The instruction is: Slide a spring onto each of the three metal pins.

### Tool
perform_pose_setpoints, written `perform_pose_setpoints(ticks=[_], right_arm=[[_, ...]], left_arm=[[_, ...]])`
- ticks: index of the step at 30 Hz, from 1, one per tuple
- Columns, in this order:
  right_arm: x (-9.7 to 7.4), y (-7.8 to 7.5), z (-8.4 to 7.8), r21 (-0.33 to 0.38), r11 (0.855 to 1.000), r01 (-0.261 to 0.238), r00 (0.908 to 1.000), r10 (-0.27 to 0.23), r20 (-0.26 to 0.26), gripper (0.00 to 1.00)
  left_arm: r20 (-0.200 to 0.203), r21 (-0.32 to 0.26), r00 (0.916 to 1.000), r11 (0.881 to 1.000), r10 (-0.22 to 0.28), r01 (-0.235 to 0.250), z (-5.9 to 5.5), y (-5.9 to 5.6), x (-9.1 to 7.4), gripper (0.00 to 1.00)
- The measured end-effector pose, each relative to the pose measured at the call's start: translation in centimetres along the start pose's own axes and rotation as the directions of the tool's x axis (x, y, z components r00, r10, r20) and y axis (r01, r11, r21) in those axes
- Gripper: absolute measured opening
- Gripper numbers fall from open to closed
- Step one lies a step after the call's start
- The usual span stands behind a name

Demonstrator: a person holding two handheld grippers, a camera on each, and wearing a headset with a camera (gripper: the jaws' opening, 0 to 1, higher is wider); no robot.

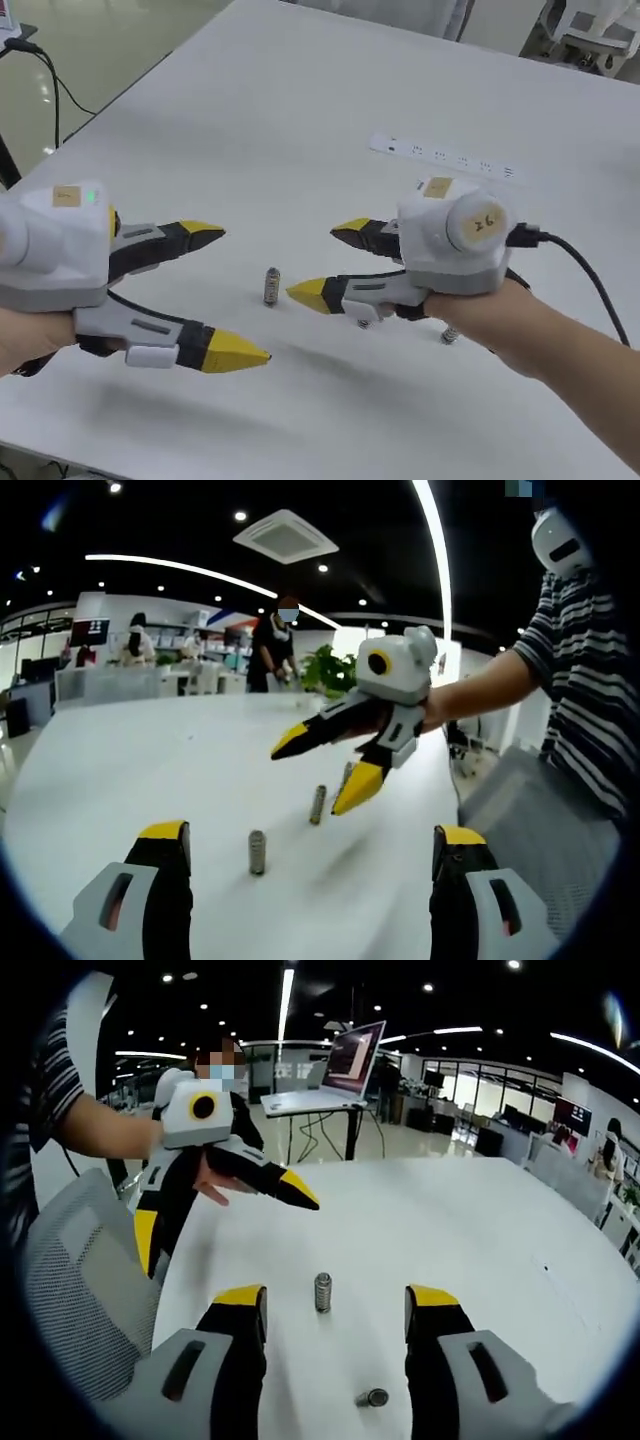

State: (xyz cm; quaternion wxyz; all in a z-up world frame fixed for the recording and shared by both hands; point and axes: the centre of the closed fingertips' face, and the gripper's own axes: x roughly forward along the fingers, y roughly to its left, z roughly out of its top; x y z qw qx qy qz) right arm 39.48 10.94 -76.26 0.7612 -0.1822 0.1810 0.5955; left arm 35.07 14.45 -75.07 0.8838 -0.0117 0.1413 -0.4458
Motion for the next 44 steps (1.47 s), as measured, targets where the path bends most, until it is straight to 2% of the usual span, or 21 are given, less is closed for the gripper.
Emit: perform_pose_setpoints(ticks=[2,7,10,14,20,25,30,37,44], right_arm=[[-0.7,-0.1,-0.4,0.016,1.000,0.010,0.9999,-0.010,0.001,0.60],[-2.5,-0.7,-1.8,0.035,0.998,0.050,0.9987,-0.050,0.004,0.64],[-3.6,-1.0,-2.0,0.077,0.994,0.074,0.9962,-0.078,0.039,0.67],[-5.3,-1.0,-2.3,0.104,0.988,0.111,0.9896,-0.120,0.080,0.75],[-7.3,-0.8,-3.1,0.124,0.981,0.149,0.9807,-0.163,0.108,0.83],[-8.8,-1.0,-4.5,0.158,0.968,0.194,0.9699,-0.214,0.117,0.92],[-10.3,-1.1,-5.9,0.195,0.952,0.235,0.9590,-0.260,0.113,0.99],[-12.1,-0.9,-7.3,0.229,0.938,0.262,0.9513,-0.291,0.102,0.99],[-13.8,-0.9,-8.7,0.257,0.922,0.289,0.9425,-0.321,0.093,0.99]], left_arm=[[0.003,0.003,1.0000,1.000,0.001,-0.001,0.1,0.2,0.1,0.98],[0.008,-0.004,1.0000,1.000,-0.002,0.002,0.4,0.2,0.3,0.98],[0.003,-0.004,0.9999,1.000,-0.011,0.011,0.3,0.0,0.6,0.98],[0.002,-0.004,0.9999,1.000,-0.014,0.014,0.5,-0.2,0.9,0.98],[0.008,-0.006,0.9999,1.000,-0.007,0.007,0.9,-0.1,1.0,0.98],[0.016,-0.010,0.9998,1.000,0.010,-0.010,1.0,0.1,1.0,0.98],[0.008,0.006,1.0000,1.000,0.001,-0.001,1.2,-0.4,1.1,0.98],[-0.006,0.018,1.0000,1.000,-0.001,0.001,0.9,-0.6,1.3,0.98],[-0.002,0.005,1.0000,1.000,0.006,-0.006,0.5,-0.7,0.5,0.98]])
